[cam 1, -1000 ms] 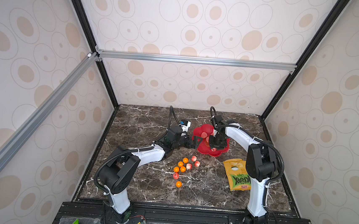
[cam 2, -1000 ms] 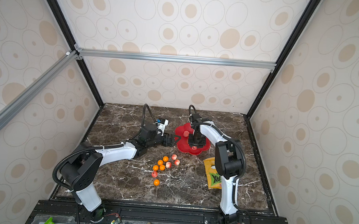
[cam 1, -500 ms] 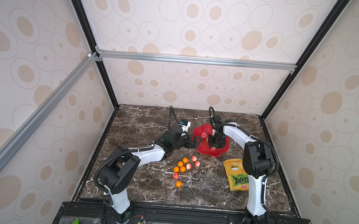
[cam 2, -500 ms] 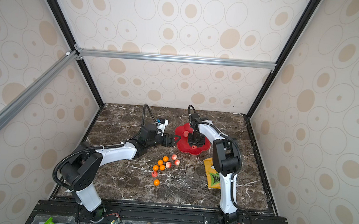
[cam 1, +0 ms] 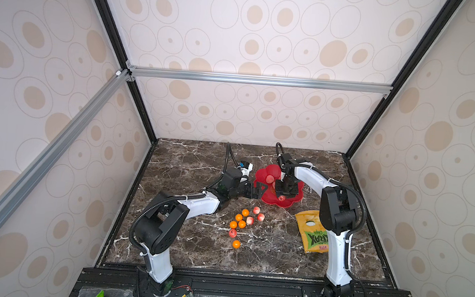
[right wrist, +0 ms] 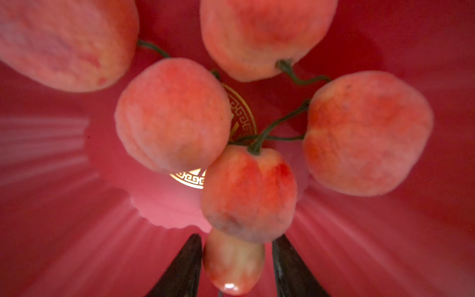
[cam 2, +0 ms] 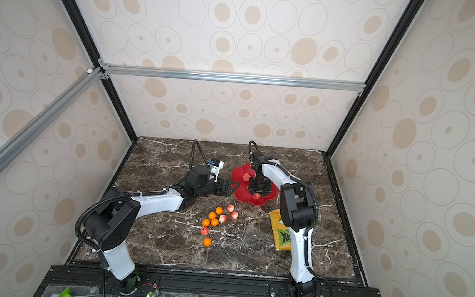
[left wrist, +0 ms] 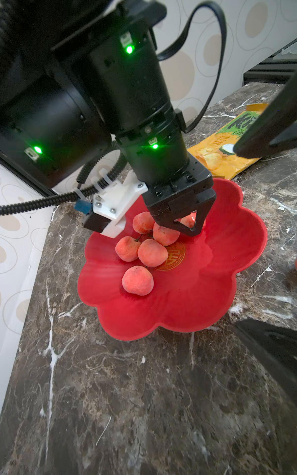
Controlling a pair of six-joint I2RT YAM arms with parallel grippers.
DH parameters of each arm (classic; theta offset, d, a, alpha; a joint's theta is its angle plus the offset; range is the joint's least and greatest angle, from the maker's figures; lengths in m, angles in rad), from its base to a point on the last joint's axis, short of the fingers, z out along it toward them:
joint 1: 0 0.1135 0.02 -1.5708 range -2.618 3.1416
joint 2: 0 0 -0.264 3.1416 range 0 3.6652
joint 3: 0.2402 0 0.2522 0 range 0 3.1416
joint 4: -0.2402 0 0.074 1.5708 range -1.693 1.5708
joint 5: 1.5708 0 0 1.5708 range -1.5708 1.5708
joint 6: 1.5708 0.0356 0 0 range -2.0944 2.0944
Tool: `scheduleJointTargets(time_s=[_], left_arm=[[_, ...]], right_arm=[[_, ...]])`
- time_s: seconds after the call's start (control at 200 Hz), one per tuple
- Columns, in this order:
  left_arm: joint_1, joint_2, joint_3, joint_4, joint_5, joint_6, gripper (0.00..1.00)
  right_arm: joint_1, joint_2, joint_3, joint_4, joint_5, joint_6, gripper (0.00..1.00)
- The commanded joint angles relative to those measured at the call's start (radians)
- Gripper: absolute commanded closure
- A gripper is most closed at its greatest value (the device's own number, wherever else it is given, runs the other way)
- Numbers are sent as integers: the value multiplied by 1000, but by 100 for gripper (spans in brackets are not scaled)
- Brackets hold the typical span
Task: Arrange fruit in a fruit bowl
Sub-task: Place the fruit in the fruit bowl, then pick up the fruit from the center of the table.
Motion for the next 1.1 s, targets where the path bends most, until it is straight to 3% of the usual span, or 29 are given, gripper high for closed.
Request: scheduleJointTargets(time_s=[0.0, 0.24, 0.565, 1.095], left_arm=[[2, 2, 13, 28, 13, 9, 1], [1, -36, 0, 7, 2, 17, 1], [-1, -205, -94, -78, -33, 26, 1], [-4, -596, -450, -194, -146, -63, 1]], right_arm=[[-5, 16, 24, -39, 15, -4, 48], [-3, -26, 40, -55, 27, -2, 43], [19, -235, -42, -39, 35, -5, 42], [302, -489, -359, 63, 33, 125, 43]])
